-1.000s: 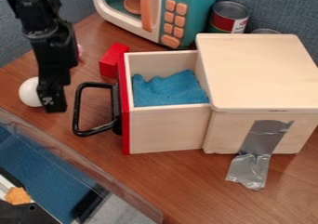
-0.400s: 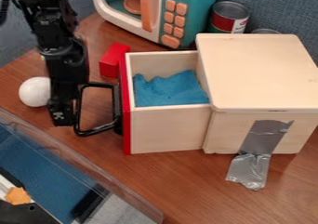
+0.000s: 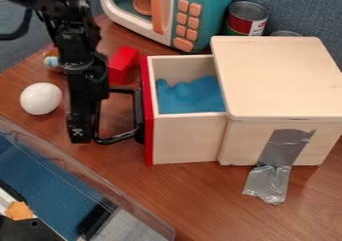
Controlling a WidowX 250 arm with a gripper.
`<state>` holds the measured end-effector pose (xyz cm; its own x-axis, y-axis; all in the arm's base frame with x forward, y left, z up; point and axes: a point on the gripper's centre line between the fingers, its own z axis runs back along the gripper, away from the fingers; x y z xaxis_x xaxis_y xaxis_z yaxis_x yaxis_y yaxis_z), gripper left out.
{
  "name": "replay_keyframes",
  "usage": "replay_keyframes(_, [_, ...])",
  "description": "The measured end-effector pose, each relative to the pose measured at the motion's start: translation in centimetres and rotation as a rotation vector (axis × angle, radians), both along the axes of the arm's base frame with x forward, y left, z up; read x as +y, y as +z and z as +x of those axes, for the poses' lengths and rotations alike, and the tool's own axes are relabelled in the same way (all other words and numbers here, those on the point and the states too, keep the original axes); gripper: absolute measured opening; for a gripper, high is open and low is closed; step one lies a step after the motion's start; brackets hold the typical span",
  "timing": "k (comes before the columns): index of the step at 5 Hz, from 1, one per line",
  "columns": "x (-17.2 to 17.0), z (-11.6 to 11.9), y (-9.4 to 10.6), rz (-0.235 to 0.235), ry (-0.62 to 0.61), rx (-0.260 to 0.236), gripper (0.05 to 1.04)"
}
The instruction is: Closed the drawer
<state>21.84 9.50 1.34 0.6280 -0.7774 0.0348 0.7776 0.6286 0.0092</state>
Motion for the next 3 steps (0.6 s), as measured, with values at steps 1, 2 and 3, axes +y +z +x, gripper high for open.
replay_keyframes(1, [-0.7, 1.0, 0.1, -0.017, -0.008, -0.014, 0.999])
replay_keyframes(2, [-2.3, 3.3, 0.8, -0.044, -0.041, -0.056, 0.999])
replay_keyframes(3, [-4.1, 5.2, 1.3, -0.060, -0.078, -0.090, 1.000])
